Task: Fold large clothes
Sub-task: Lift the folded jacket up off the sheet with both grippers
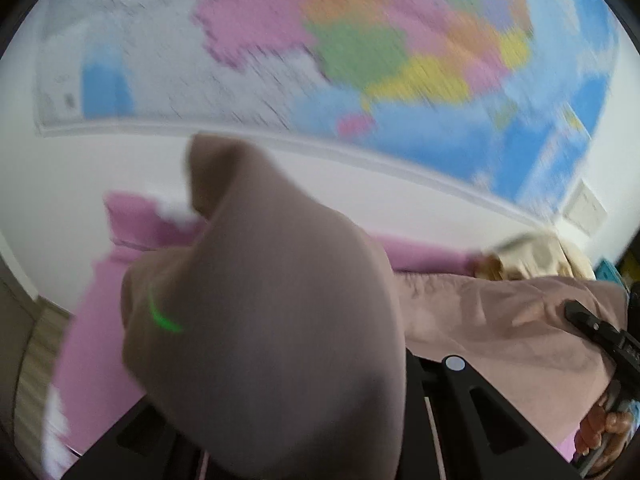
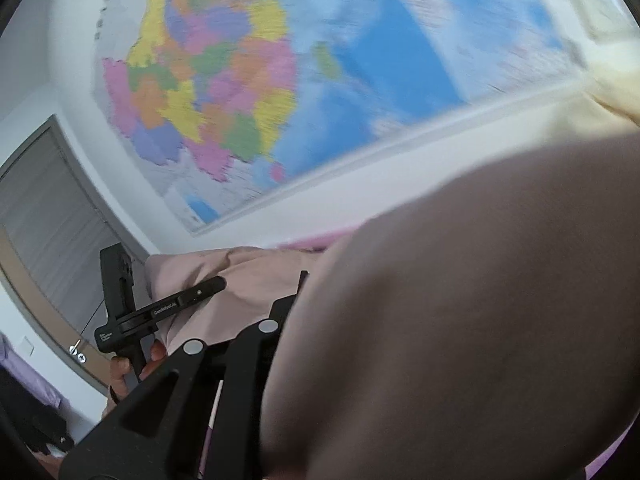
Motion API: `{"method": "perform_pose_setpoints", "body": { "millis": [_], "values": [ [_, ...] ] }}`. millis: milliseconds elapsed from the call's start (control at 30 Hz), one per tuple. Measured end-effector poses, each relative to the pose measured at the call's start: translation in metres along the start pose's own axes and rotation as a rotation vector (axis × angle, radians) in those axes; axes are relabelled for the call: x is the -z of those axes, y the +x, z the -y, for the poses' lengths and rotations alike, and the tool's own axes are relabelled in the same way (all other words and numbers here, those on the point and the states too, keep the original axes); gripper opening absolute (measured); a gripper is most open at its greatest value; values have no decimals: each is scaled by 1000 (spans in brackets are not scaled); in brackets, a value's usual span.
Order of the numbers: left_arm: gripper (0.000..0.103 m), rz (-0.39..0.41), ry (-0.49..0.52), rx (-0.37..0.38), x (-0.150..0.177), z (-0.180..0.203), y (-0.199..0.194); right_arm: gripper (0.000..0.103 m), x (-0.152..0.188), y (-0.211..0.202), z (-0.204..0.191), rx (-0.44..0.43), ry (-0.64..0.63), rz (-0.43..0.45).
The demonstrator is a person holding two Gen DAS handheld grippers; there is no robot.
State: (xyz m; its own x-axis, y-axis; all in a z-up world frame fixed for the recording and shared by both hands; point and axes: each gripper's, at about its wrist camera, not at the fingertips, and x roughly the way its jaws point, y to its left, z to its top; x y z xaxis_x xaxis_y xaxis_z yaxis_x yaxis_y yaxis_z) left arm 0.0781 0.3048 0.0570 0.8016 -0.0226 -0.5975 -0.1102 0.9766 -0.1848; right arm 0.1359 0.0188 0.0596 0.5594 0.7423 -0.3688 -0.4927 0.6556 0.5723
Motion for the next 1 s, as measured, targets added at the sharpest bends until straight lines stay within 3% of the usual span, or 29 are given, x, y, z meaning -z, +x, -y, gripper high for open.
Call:
{"method": "perform_pose_setpoints", "body": {
  "millis": [167,300,400,533,600,733,833,900,933,1000],
  "values": [
    [12,108,-40,-111,-44,-53,-22,13,-29,53,-46,-84,-59,24],
    [12,167,-80,-216,-57,-111,-27,13,-21,115,-79,-159,-96,-17],
    [13,135,-146,-272,-44,-160,-13,14,16,171,-84,-178,-83,-134],
    [13,-20,-270,-331,6,-230,23,15,78,226,-73,-183,-36,-338],
    [14,-58,-300,-315,26,-244,32,23,94,228,-67,-183,-9,-381],
    [29,-62,-337,-286,43,-253,31,48,99,208,-40,-227,118,-395],
    [33,-77,-373,-221,43,-256,33,55,97,196,-13,-260,248,-390],
    [30,-78,-362,-227,42,-255,36,43,97,200,-8,-286,262,-399],
    [22,-68,-359,-241,41,-257,36,27,98,203,-10,-286,243,-403],
    [14,-52,-351,-258,37,-254,35,20,95,210,-19,-278,192,-400]
  ]
}}
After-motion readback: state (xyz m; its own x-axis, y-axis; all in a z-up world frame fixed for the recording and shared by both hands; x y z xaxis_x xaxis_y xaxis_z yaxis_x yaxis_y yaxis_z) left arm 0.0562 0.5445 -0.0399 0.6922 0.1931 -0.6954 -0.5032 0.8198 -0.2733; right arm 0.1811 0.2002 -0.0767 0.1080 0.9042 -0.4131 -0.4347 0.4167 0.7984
